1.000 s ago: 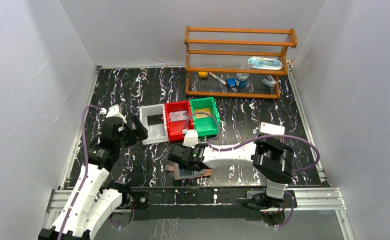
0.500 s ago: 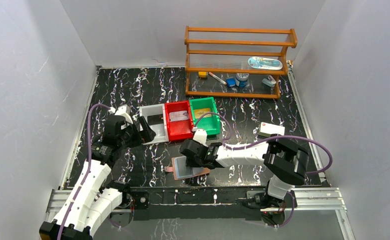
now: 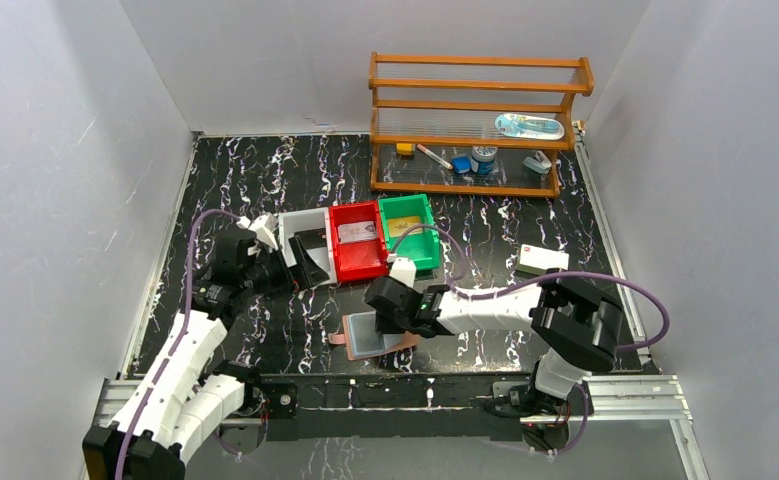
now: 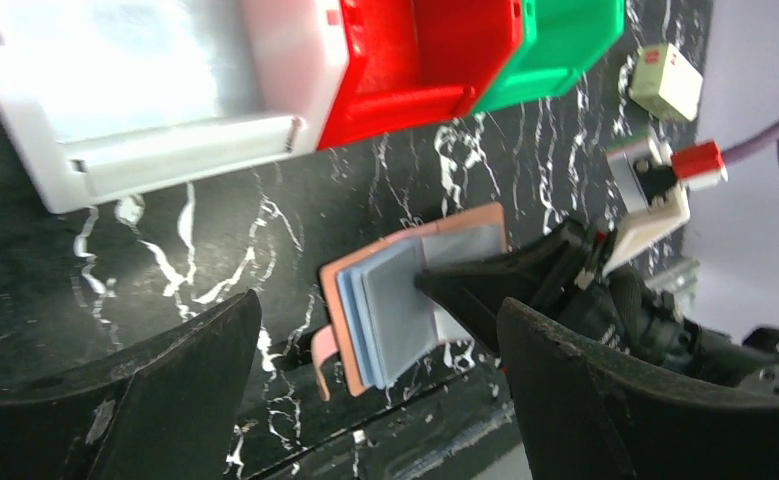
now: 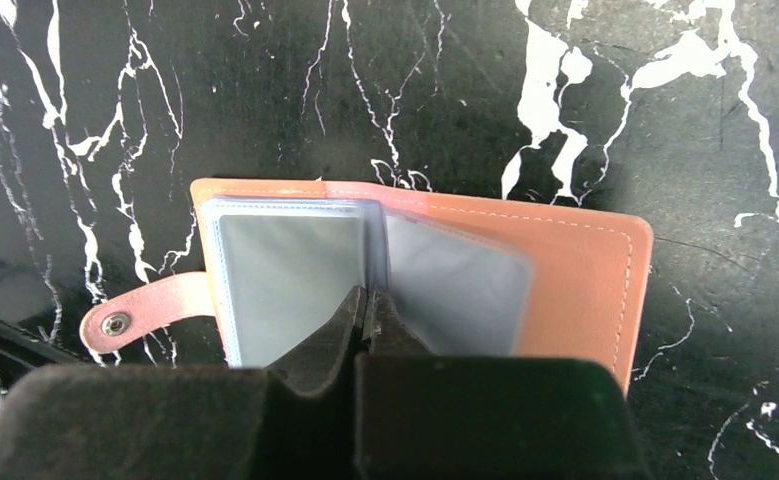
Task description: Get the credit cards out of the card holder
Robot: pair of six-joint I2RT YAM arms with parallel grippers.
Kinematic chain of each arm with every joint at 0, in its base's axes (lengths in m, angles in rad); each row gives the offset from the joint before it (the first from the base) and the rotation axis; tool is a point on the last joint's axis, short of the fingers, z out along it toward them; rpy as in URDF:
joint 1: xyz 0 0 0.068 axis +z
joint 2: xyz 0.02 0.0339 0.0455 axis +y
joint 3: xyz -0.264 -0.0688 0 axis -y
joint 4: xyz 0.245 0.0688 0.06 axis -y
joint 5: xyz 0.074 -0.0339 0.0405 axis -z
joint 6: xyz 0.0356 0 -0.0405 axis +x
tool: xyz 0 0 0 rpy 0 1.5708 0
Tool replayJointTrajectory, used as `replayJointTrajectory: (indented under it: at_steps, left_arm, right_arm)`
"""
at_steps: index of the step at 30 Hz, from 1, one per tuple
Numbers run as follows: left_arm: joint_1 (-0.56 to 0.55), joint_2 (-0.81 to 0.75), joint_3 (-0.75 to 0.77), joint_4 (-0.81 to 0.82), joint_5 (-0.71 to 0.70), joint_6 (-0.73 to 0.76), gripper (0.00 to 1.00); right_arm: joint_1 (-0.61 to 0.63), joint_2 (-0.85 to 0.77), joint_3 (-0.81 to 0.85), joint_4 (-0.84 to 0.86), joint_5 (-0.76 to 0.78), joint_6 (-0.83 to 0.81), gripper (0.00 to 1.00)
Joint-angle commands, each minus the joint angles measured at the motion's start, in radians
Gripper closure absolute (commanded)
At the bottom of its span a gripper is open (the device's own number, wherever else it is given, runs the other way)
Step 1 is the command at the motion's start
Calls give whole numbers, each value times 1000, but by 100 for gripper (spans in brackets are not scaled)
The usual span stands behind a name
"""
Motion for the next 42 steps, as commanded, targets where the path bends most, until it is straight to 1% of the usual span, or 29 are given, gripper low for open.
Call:
replayJointTrajectory:
  at_steps: [1,3,5,10,15,21,24,26,28,32,34,35,36,37,42]
  left_arm:
    - [4,17,-45,25,205,-27,14]
    - [4,25,-62,38,240,-28,16]
    - [4,40,-77,65,288,-32,19]
    - [0,94,-68,103,360,-41,25]
    - [-39,118,-86,140,373,-58,29]
    - [-139,139,-88,169,301,-83,30]
    - [-220,199,-94,204,245,-95,31]
    - [-272,248,-83,208,200,-101,36]
    - [-316,271,-83,221,141,-118,39]
    - [-354,358,-102,279,114,-148,46]
    - [-373,390,-130,341,114,-178,50]
    - [-382,413,-136,340,81,-183,53]
    - [-384,427,-151,368,59,-208,55]
    - [-391,413,-180,429,59,-242,58]
    - [-401,440,-172,438,93,-236,60]
  right_arm:
    - [-49,-48,-125,165,-116,37,100]
    - [-76,-68,-204,293,-182,59,100]
    - [-102,-87,-261,365,-211,84,100]
    - [-158,-109,-346,438,-263,130,100]
    - [-167,-116,-397,486,-265,164,100]
    - [-170,-104,-417,492,-265,190,100]
    - [-169,-98,-426,502,-259,200,100]
    - [-169,-95,-426,502,-256,201,100]
    - [-170,-91,-424,500,-256,204,100]
    - [-174,-96,-438,499,-243,218,100]
    - [-179,-92,-436,503,-250,216,100]
    - [-180,-95,-436,507,-251,228,100]
    - [-182,-96,-433,510,-257,233,100]
    - [-182,-95,-428,500,-255,232,100]
    - [-188,-80,-427,507,-271,227,99]
